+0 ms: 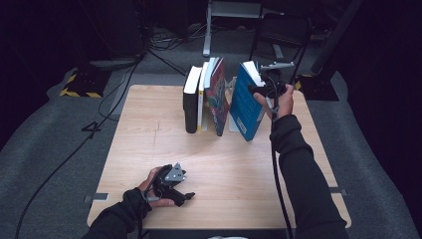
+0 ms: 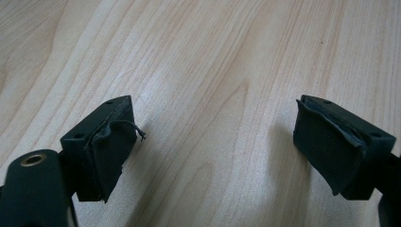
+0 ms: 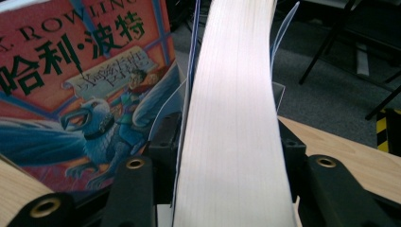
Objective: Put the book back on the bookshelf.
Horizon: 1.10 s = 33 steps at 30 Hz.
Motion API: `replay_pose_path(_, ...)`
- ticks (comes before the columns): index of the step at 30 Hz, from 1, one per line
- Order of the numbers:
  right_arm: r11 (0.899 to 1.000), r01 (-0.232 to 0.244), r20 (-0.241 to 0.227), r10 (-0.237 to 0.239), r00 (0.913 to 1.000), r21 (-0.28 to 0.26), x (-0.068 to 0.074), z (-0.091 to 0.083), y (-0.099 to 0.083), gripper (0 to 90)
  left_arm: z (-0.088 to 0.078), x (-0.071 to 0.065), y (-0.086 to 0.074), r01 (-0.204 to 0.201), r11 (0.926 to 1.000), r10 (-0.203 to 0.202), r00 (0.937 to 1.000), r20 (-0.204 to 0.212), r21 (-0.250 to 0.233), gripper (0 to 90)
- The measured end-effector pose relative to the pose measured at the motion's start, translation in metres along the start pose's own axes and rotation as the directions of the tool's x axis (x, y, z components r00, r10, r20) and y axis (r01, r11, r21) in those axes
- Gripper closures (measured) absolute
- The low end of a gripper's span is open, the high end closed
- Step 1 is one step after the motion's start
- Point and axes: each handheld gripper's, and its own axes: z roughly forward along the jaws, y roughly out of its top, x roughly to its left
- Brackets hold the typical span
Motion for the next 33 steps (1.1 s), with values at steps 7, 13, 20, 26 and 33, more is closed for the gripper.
replay_pose_path(7,0.998,0.023,0.001,-0.023,0.9997,0.056,-0.001,-0.003,-0.002,46.4,0.0,0.0,0.0,-0.001,1.0,0.001,1.0,0.001,0.001,14.3)
replay_pose_path(13,0.997,0.028,-0.011,-0.028,0.9996,0.076,-0.002,-0.006,-0.003,43.1,0.0,0.0,0.0,-0.001,1.0,0.001,1.0,0.001,0.0,14.4)
replay_pose_path(20,0.991,0.067,-0.043,-0.062,0.9971,0.114,-0.003,-0.005,-0.01,38.6,0.0,0.0,0.0,-0.001,1.0,0.001,1.0,0.0,0.0,14.3)
replay_pose_path(26,0.991,0.083,-0.035,-0.08,0.9962,0.105,-0.004,-0.009,-0.015,37.6,0.001,0.0,0.0,0.0,1.0,0.0,1.0,0.001,0.0,14.3)
replay_pose_path(33,0.987,0.123,-0.044,-0.119,0.992,0.102,-0.005,-0.015,-0.019,35.3,0.001,0.0,0.001,0.0,1.0,0.0,1.0,0.002,-0.001,14.4)
